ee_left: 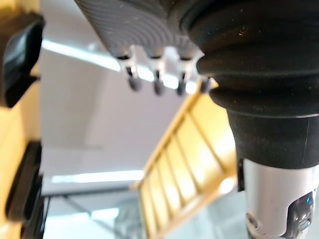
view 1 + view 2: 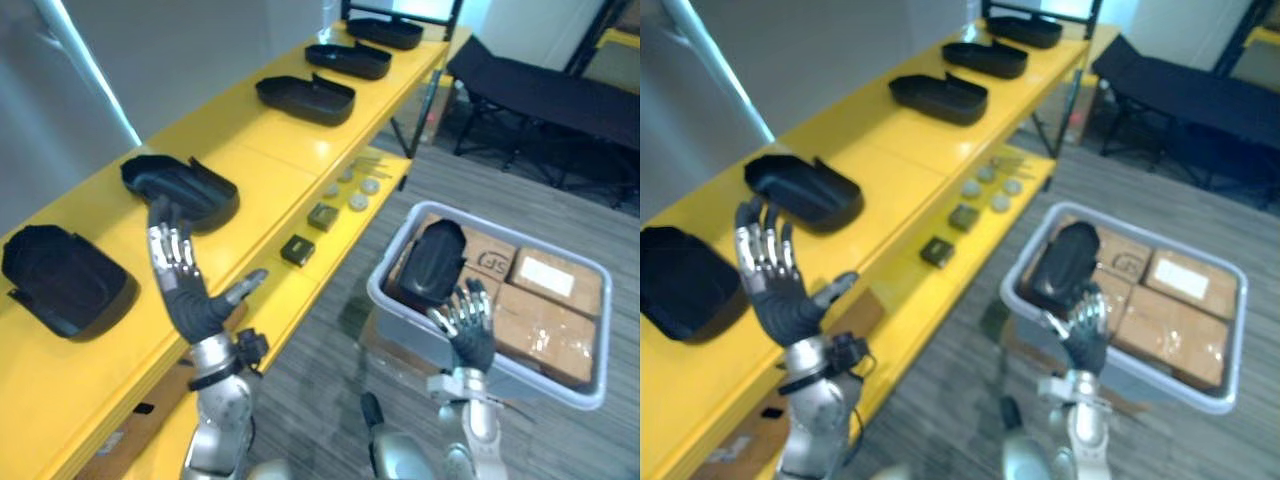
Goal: Walk over and take plastic housings, then place them on the shelf
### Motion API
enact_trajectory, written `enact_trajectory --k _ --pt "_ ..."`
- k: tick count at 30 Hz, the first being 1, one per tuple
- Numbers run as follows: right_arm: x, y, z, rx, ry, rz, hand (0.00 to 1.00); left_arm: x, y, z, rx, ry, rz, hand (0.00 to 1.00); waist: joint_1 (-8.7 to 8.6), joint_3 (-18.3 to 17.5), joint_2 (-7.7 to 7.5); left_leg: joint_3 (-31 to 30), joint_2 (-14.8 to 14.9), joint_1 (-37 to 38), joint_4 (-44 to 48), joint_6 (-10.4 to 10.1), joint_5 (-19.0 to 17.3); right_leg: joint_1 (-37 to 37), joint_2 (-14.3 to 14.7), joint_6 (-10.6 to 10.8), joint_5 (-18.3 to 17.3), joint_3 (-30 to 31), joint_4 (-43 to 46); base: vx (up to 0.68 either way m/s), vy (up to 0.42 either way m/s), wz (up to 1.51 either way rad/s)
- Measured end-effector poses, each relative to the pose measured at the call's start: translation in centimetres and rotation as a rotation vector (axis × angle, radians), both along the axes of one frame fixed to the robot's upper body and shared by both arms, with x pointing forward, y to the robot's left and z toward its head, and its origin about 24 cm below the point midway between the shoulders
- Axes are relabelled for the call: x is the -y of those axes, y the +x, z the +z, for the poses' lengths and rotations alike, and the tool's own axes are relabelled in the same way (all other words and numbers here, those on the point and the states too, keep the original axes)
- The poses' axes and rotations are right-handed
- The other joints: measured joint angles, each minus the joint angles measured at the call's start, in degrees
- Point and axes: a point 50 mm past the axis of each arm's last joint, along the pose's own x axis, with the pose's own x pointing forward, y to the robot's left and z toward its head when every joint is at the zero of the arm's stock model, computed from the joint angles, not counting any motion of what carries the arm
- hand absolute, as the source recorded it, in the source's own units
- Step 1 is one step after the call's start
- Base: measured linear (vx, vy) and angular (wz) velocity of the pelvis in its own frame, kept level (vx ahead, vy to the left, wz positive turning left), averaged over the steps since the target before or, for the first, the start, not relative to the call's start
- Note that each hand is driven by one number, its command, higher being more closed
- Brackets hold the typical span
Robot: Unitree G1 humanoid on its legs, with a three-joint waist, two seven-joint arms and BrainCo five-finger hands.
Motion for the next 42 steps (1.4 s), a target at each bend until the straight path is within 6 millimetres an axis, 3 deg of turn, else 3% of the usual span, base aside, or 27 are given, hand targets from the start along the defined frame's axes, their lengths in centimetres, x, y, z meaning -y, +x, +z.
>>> enact_trajectory --k 1,3,6,8,9,11,12,13,14,15,16,18,20,23,26,29,33,37,39,42 --pt "-0.1 -0.3 -0.2 -0.005 -0.007 0.024 0.0 -0.4 -0.1 -0.4 -0.029 0.008 0.026 0.0 0.04 -0.5 1.33 2.8 1.5 -0.1 -1.7 1.1 1.6 -2.0 -2.0 -3.3 -4.8 -7.2 1.6 -0.18 0.055 -0.83" --pt "-0.2 -0.3 -0.2 0.0 -0.011 0.047 0.0 -1.0 0.0 -0.6 -0.038 0.043 0.059 0.0 0.06 -0.8 0.8 5.0 1.7 0.1 -3.8 1.1 3.2 -4.2 -4.1 -3.0 -4.6 -11.9 7.1 -0.1 -0.024 -0.61" --pt "-0.4 -0.4 -0.3 -0.004 -0.01 0.057 0.0 -1.9 0.3 -1.5 -0.086 0.06 0.094 0.0 0.17 -0.9 0.73 5.9 2.1 1.8 -8.4 0.4 6.5 -2.1 -8.3 -4.4 -5.7 -15.1 19.6 -0.03 -0.048 -0.22" --pt "-0.5 -0.5 -0.7 -0.021 -0.007 0.055 0.0 -2.5 0.4 -1.9 -0.112 0.068 0.089 0.0 0.44 -1.9 -0.68 5.8 1.3 1.7 -11.0 -0.7 8.4 -0.8 -9.0 -1.5 -5.4 -15.7 18.6 0.03 -0.128 -0.12" --pt "-0.5 -0.4 -0.7 -0.024 -0.011 0.054 0.0 -2.7 0.5 -2.2 -0.135 0.057 0.086 0.0 0.31 -2.2 0.33 5.8 0.8 1.5 -13.8 -1.0 10.3 -0.9 -8.5 0.2 -3.2 -16.9 15.9 0.01 -0.127 -0.15" --pt "-0.4 -0.4 -1.1 -0.041 -0.019 0.049 0.0 -2.8 0.6 -2.3 -0.143 0.071 0.077 0.0 0.11 -2.9 1.71 6.1 0.8 0.7 -17.6 -0.9 12.9 -1.4 -6.8 1.4 0.9 -17.1 10.5 -0.02 -0.082 -0.27" --pt "-0.4 -0.2 -1.1 -0.048 -0.037 0.045 0.0 -3.2 0.6 -2.1 -0.134 0.075 0.09 0.0 0.39 -3.2 2.09 7.6 1.3 -0.5 -18.6 -0.5 13.5 -0.8 -5.5 3.2 4.5 -17.0 4.6 -0.05 -0.076 -0.54" --pt "-0.3 0.0 -1.0 -0.042 -0.047 0.045 0.0 -3.5 0.6 -2.0 -0.13 0.077 0.103 0.0 0.78 -3.1 2.26 8.5 2.0 -1.1 -18.8 -0.4 13.5 -0.1 -5.2 3.4 5.2 -16.8 1.8 -0.07 -0.087 -0.48" --pt "-0.4 0.0 -1.1 -0.053 -0.04 0.036 0.0 -3.9 0.8 -2.1 -0.135 0.06 0.113 0.0 0.72 -2.9 2.03 9.0 2.1 -1.3 -18.5 -0.8 13.7 -0.1 -5.6 -0.5 -0.5 -17.7 4.9 -0.02 -0.118 -0.25" --pt "-0.4 -0.1 -1.8 -0.093 -0.038 0.035 0.0 -4.1 0.8 -2.2 -0.141 0.058 0.119 0.0 0.5 -3.5 1.02 9.1 1.5 -1.1 -18.0 -1.9 14.5 1.2 -5.6 0.7 -3.1 -19.4 4.1 0.0 -0.148 -0.15" --pt "-0.3 -0.2 -2.1 -0.11 -0.041 0.035 0.0 -4.2 0.8 -2.2 -0.14 0.052 0.124 0.0 0.39 -3.5 0.77 9.2 1.4 -1.3 -17.8 -2.0 14.5 1.9 -5.3 0.9 -3.1 -19.7 2.0 -0.02 -0.191 -0.17" --pt "0.2 0.4 -2.1 -0.122 -0.061 0.038 0.0 -4.2 0.7 -2.2 -0.135 0.022 0.149 0.0 0.12 -2.5 2.33 9.2 2.2 -2.9 -17.3 -3.0 15.1 3.5 -3.3 0.0 1.2 -19.4 -4.9 -0.06 -0.139 -0.19" --pt "0.9 0.7 -2.0 -0.126 -0.076 0.024 0.0 -4.0 0.7 -2.1 -0.128 -0.004 0.156 0.0 -0.05 -1.0 2.75 9.2 2.3 -3.3 -17.1 -3.2 15.3 4.0 -2.5 -0.5 2.8 -18.6 -7.7 -0.07 -0.076 -0.23" --pt "2.1 1.0 -1.8 -0.139 -0.106 0.004 0.0 -3.2 0.8 -1.8 -0.116 -0.013 0.105 0.0 -0.04 1.2 2.67 8.6 2.5 -3.2 -16.2 -2.4 14.6 3.6 -1.7 -0.6 2.8 -16.5 -8.1 -0.07 -0.03 -0.36" --pt "3.1 1.2 -1.7 -0.149 -0.13 -0.019 0.0 -1.4 1.0 -2.5 -0.178 -0.002 -0.075 0.0 0.0 1.8 2.36 7.0 2.2 -3.1 -15.2 -2.8 13.5 3.3 -1.1 -0.7 2.9 -14.8 -8.5 -0.09 0.033 -0.34" --pt "3.9 1.7 -2.0 -0.164 -0.138 -0.028 0.0 1.4 1.1 -4.5 -0.314 0.11 -0.292 0.0 -0.02 1.9 2.17 3.9 1.0 -3.3 -14.8 -2.4 13.0 3.4 -1.7 -0.4 3.5 -14.7 -8.5 -0.04 0.08 -0.03" --pt "5.0 5.1 -2.0 -0.179 -0.137 -0.038 0.0 3.7 1.0 -9.6 -0.594 0.217 -0.485 0.0 0.24 2.8 1.98 1.8 -1.5 -5.0 -13.2 -1.5 12.5 2.8 -4.2 0.5 4.8 -14.7 -8.2 -0.06 0.136 0.08" --pt "7.2 9.5 -0.9 -0.194 -0.08 -0.099 0.0 3.6 1.3 -13.3 -0.783 0.234 -0.48 0.0 2.63 6.2 1.97 -0.1 -3.4 -8.0 -9.6 -0.2 11.7 2.2 -6.7 1.5 6.1 -15.2 -8.0 -0.1 0.149 0.25" --pt "8.9 12.4 0.6 -0.193 -0.004 -0.113 0.0 2.8 1.2 -16.2 -0.926 0.244 -0.415 0.0 3.46 8.4 2.43 -2.9 -4.3 -11.0 -6.6 0.6 11.2 2.2 -7.9 1.9 6.7 -17.5 -8.0 -0.14 0.112 0.49" --pt "10.3 14.8 3.0 -0.158 0.036 -0.108 0.0 1.3 0.1 -19.0 -1.067 0.242 -0.338 0.0 5.61 10.3 3.0 -4.6 -4.5 -14.0 -3.4 1.0 10.3 1.7 -8.4 1.9 7.0 -18.8 -8.0 -0.13 0.078 0.34"
